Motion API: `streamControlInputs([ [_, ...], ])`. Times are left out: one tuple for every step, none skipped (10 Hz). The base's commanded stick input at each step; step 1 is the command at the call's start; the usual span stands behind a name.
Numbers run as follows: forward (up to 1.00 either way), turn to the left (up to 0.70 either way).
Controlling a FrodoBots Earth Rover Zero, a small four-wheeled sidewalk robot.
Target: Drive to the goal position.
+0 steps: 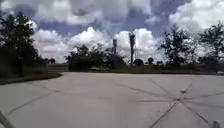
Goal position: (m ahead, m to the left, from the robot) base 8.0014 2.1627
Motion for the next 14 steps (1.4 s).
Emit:
streamControlInputs([
  [1.00,0.27],
  [1.00,0.27],
  [1.00,0.27],
  [1.00,0.27],
  [1.00,0.00],
  [1.00,0.00],
  [1.00,0.00],
  [1.00,0.00],
  [1.00,0.00],
  [1.00,0.00],
  [1.00,0.00],
  [1.00,0.00],
  [1.00,0.00],
  [1.00,0.00],
])
